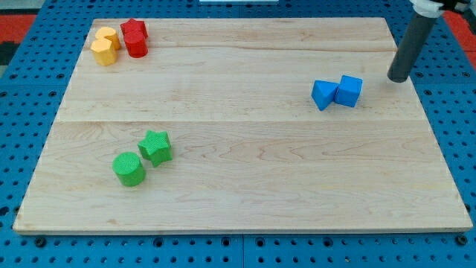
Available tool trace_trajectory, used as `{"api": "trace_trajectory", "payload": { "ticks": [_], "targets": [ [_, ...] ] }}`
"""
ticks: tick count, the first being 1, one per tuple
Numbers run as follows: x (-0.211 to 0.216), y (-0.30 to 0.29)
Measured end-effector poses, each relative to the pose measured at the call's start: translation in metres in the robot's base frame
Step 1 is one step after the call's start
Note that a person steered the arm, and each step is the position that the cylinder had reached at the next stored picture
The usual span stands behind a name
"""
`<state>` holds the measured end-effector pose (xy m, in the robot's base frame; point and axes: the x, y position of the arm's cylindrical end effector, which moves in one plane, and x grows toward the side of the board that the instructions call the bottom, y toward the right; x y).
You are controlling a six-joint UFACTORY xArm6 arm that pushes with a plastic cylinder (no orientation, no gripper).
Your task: Push the blue blocks to the left side of the board
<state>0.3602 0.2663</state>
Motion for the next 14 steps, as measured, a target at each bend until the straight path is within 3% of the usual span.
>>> {"api": "trace_trajectory", "payload": {
  "ticks": [2,3,6,7,8,10,11,12,13,14],
  "targets": [
    [0.038,-0.017],
    [-0.009,-0.045],
    [0.021,-0.169],
    [0.021,-0.176],
    [0.021,-0.166],
    [0.015,-0.025],
    [0.052,-0.013],
    [0.073,-0.047],
    [0.069,-0.080],
    [0.051,-0.063]
  ]
}}
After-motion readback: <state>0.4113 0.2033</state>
